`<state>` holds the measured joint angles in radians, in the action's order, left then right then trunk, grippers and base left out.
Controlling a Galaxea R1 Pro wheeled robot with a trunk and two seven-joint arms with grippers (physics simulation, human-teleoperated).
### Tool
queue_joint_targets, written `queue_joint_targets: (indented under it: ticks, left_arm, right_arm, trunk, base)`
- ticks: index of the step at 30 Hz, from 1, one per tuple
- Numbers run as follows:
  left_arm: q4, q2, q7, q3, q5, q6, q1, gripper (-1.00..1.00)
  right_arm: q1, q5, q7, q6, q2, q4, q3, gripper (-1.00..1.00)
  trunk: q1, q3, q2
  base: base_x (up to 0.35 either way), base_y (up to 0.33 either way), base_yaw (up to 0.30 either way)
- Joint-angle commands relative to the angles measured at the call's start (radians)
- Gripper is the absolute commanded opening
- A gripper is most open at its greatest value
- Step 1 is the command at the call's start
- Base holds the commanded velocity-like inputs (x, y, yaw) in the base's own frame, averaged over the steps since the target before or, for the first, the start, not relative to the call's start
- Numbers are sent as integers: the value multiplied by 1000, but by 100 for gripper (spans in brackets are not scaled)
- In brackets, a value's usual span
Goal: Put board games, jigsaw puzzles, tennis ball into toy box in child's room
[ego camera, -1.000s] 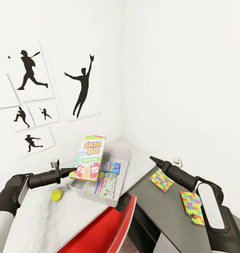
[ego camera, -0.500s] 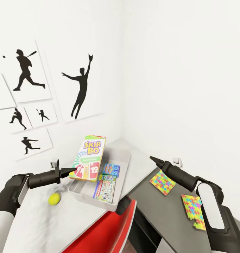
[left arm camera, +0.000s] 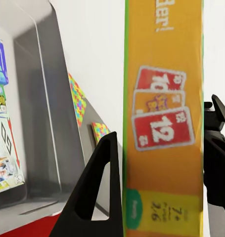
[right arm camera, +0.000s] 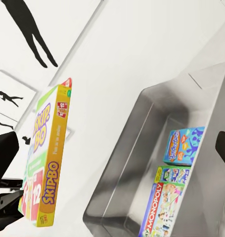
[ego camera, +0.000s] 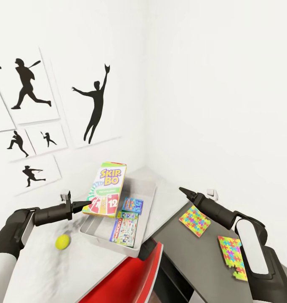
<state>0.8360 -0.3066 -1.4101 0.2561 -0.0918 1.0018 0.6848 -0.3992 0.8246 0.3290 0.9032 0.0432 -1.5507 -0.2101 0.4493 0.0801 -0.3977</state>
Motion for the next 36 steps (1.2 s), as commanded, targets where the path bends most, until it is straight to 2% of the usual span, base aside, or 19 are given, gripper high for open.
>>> queue_joint_targets:
  ticks: [1,32,36]
  left_arm:
    - [0,0,-3,0,-2,11,1,-100]
    - [0,7,16,-3,5,15,1,-100]
    - [-3,20,27,-8,8,14,1,-100]
  right_arm:
    - [-1,-5,7,5,0,0,-2,100]
    - [16,-5,9,-7,-2,0,-2,100]
    - [17,-5,9,-7,-2,-1,-3,100]
  trunk:
    - [1,2,-2]
    - [1,2,-2]
    - [1,2,-2]
  base:
    - [31,0,0]
    - [2,0,0]
    - [0,0,0]
